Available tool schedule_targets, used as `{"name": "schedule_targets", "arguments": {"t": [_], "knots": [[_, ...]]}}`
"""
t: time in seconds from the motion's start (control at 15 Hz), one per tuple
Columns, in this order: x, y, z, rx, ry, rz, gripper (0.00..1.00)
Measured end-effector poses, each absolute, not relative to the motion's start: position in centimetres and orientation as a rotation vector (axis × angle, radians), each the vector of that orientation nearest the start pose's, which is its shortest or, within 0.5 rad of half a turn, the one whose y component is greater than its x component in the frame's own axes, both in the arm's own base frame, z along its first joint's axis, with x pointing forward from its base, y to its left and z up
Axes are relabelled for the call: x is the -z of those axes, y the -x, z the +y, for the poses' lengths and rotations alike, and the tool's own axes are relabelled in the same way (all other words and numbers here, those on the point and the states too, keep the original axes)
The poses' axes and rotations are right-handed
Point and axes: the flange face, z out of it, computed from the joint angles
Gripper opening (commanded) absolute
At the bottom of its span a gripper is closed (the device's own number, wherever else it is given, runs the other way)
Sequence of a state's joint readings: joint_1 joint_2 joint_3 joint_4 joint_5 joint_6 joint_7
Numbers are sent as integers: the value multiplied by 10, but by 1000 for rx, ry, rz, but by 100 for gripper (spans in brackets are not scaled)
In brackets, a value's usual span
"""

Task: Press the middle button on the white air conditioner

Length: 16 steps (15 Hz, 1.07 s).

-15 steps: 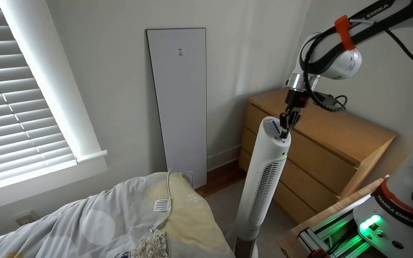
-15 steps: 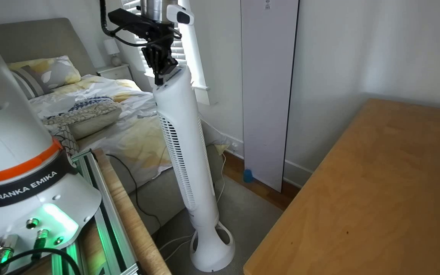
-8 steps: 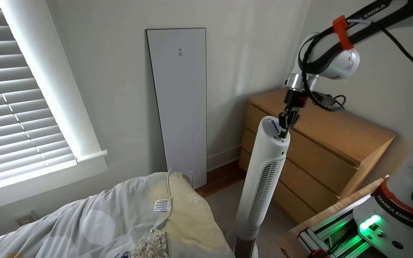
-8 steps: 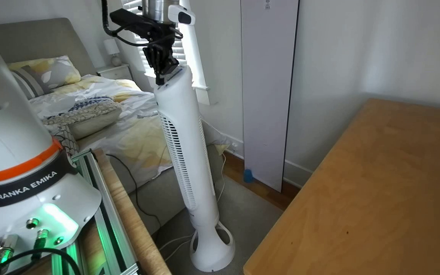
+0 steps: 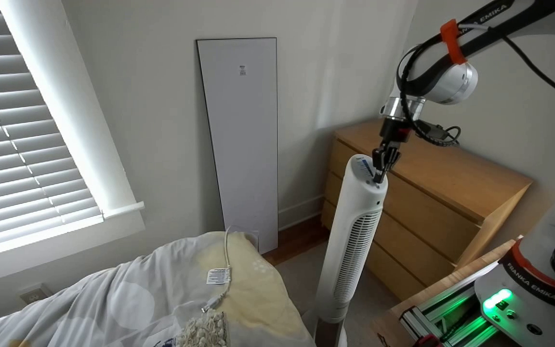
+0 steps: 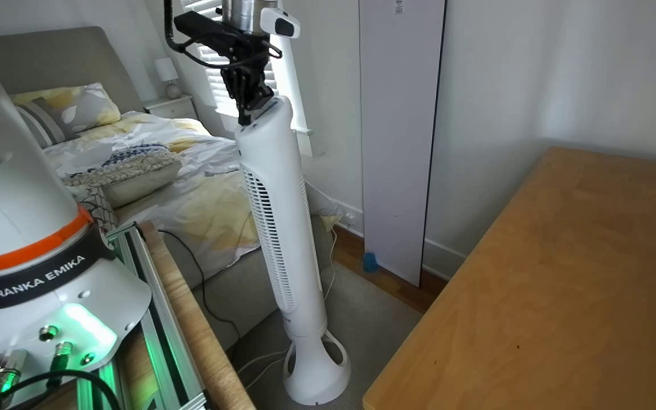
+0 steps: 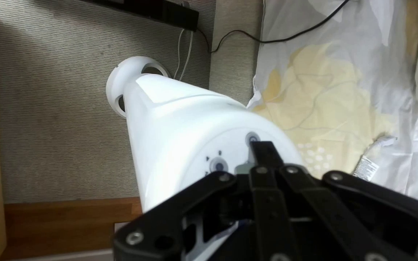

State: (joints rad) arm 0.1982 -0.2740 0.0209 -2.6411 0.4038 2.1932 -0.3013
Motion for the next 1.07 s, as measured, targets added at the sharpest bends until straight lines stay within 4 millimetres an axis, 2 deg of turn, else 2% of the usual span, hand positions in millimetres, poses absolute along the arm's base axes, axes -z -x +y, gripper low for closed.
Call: {"name": "schedule_targets", "arguments": {"t": [0.2,0.4,0.67,0.73,0.8,1.07], "knots": [[-324,-379,101,-238,2801,-362,0],[-330,-373,112,-257,2801,-396,0],[-363,-356,137,-241,2834,-381,0],[-373,-348,143,-244,2845,-360,26],[-384,-340,148,-253,2858,-333,26],[-424,-304,155,-291,3002,-150,55]]}}
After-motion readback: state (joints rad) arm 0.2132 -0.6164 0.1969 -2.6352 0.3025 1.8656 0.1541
